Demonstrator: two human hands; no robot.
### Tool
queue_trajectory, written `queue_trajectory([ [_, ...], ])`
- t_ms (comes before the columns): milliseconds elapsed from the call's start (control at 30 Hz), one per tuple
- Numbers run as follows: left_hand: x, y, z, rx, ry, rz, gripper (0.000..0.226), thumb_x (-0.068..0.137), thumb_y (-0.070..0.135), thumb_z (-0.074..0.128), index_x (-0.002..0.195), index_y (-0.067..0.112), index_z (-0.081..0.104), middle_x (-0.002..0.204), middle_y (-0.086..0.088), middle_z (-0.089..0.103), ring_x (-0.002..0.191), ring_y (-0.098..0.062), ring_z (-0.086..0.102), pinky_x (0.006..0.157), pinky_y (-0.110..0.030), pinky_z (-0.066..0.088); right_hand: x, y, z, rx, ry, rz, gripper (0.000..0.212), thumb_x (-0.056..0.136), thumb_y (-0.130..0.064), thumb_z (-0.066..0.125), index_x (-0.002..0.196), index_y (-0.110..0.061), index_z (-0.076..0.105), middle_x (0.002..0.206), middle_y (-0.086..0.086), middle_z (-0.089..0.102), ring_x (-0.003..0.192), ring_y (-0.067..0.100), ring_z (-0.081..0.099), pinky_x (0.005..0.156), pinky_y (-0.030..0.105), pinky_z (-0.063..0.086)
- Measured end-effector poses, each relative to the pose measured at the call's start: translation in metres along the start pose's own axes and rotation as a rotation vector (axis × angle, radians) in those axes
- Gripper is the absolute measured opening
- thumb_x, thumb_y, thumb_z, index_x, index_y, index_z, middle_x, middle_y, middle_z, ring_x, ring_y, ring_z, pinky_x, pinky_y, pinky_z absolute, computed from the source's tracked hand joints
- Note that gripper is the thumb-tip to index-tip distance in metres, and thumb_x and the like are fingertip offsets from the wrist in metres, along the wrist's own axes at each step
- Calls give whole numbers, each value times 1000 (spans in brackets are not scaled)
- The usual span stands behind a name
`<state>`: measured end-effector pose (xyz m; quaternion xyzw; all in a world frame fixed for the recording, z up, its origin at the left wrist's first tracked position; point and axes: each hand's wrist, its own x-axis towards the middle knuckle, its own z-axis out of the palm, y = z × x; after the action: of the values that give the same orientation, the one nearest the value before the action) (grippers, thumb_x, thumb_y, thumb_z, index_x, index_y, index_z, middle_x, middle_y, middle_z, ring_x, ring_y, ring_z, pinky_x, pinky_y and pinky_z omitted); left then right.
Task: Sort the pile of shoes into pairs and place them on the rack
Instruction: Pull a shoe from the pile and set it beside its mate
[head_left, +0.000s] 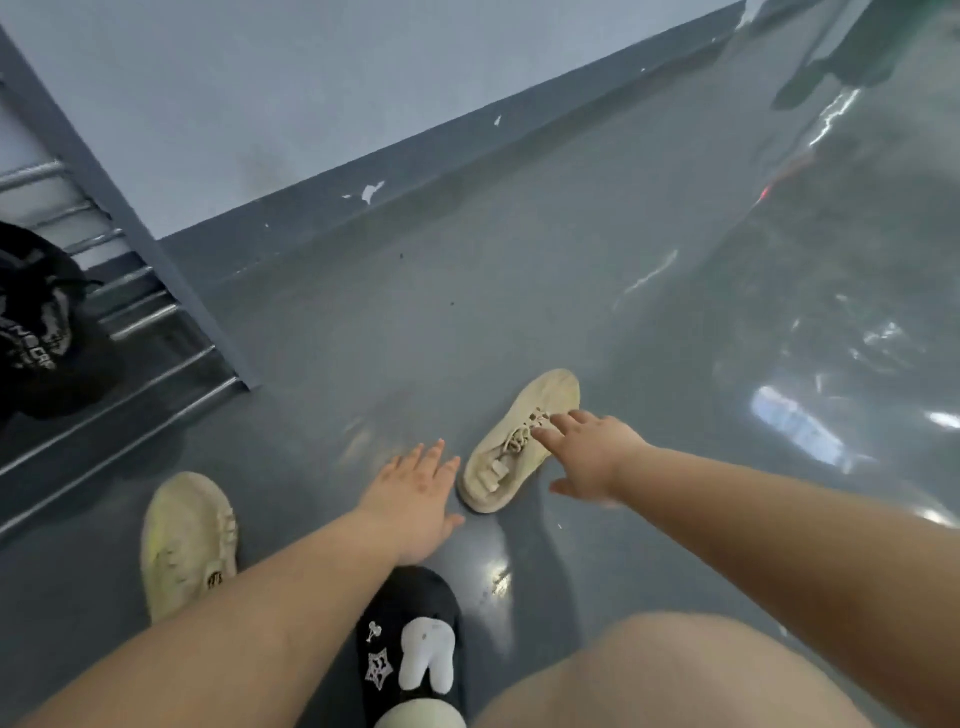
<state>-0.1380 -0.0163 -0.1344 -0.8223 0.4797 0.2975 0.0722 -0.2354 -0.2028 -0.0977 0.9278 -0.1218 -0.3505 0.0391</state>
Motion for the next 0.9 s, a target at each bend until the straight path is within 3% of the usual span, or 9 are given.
queue_trajectory([
  [167, 34, 8, 18, -57, -109, -30, 71, 96, 46, 37, 152, 18, 2, 160, -10, -2, 147, -27, 11, 118, -38, 12, 28, -16, 49, 253, -27, 30, 72, 94, -50, 42, 152, -21, 10, 154, 7, 24, 138, 30, 30, 107, 43, 37],
  [367, 70, 5, 38, -203, -173, -112, 76, 95, 47, 40, 152, 15, 0, 160, -7, 3, 147, -24, 13, 119, -37, 17, 44, -21, 97, 353, -80, 50, 75, 94, -57, 36, 153, -19, 7, 156, 4, 19, 138, 29, 32, 106, 41, 37],
  [467, 83, 5, 41, -354, -177, -140, 75, 95, 43, 45, 151, 13, 6, 159, -6, 13, 145, -23, 20, 116, -34, 21, 50, -23, 108, 556, 19, 110, 72, 94, -58, 36, 150, -19, 16, 151, 5, 32, 134, 27, 38, 104, 38, 37],
  [600, 94, 13, 39, -736, -115, -235, 55, 92, 30, 56, 140, 14, 34, 141, -4, 45, 128, -21, 44, 97, -24, 33, 53, -35, 114, 984, 122, 288, 68, 93, -54, 43, 148, -22, 21, 141, 6, 49, 123, 28, 51, 96, 36, 42],
  [700, 97, 13, 41, -890, -95, -308, 43, 94, 28, 54, 130, 12, 36, 119, 0, 50, 106, -14, 47, 87, -21, 32, 51, -48, 112, 1029, 134, 260, 71, 91, -54, 49, 149, -22, 23, 140, 7, 51, 125, 27, 50, 96, 34, 41],
  [800, 100, 3, 45, -968, -27, -352, 27, 94, 23, 55, 113, 13, 39, 118, -6, 54, 101, -19, 52, 91, -30, 42, 50, -57, 107, 1077, 196, 251, 70, 89, -53, 52, 147, -25, 25, 141, 2, 50, 126, 24, 50, 98, 34, 43],
  [900, 89, -13, 44, -1145, 19, -368, 28, 90, 15, 59, 109, 18, 38, 117, -9, 59, 109, -28, 58, 99, -45, 46, 55, -73, 94, 1346, 306, 281, 75, 85, -46, 63, 147, -28, 25, 142, -5, 49, 126, 18, 52, 100, 35, 46],
])
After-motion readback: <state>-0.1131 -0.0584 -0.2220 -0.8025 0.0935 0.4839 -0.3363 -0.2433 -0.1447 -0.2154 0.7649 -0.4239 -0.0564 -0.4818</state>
